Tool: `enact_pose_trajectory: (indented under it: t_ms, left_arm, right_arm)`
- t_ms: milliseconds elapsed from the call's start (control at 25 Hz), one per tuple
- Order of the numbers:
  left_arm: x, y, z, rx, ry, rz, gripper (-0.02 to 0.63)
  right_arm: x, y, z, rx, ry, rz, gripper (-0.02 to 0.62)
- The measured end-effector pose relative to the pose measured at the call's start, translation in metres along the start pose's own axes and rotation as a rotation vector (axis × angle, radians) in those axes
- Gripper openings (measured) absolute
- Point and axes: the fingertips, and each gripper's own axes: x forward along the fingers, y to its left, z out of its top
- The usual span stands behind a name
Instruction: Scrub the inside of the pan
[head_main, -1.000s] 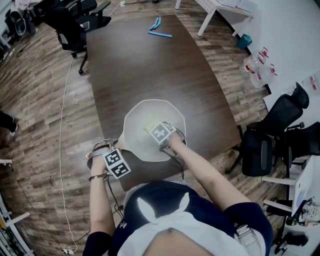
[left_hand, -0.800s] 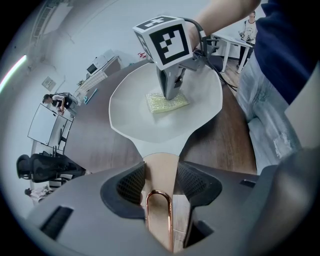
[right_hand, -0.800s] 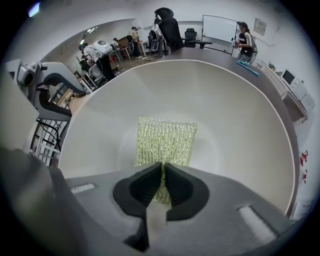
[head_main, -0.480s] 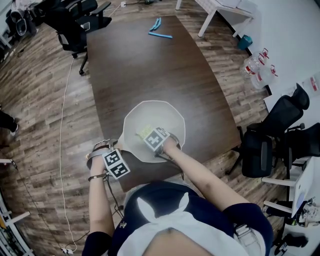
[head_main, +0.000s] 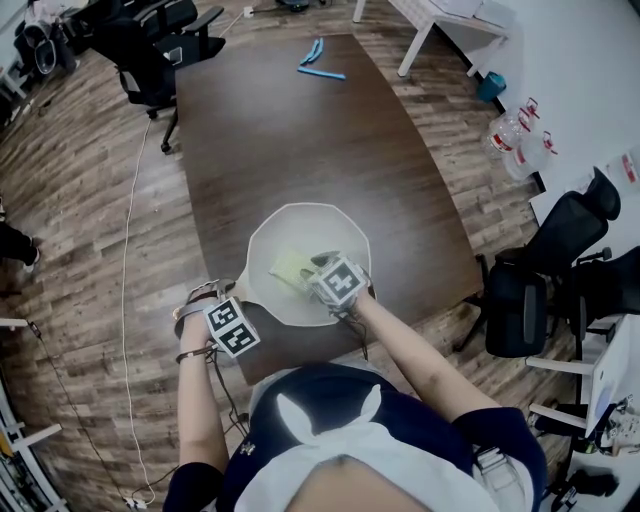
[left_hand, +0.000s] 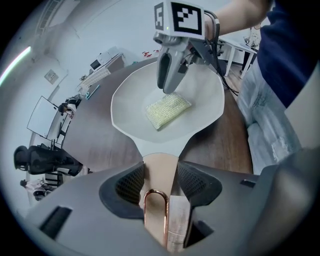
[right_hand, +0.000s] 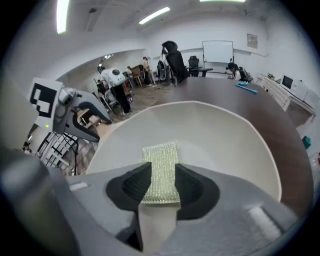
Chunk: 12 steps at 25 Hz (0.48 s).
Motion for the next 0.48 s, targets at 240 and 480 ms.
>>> enact_pose_trajectory:
  t_ms: [240,480]
  left_arm:
    - [-0.035,0.01,0.016,-0.174,-0.151,-0.01,0.204]
    - [-0.069,0.017,0.039,-0.235,-0.272,0.048,0.204]
  right_arm:
    - [-0.058,0.017,0.024,-0.061,-0.281,0.098,0.132]
    - [-0.095,0.034,0.023,-0.047,-0.442,0.094,0.007]
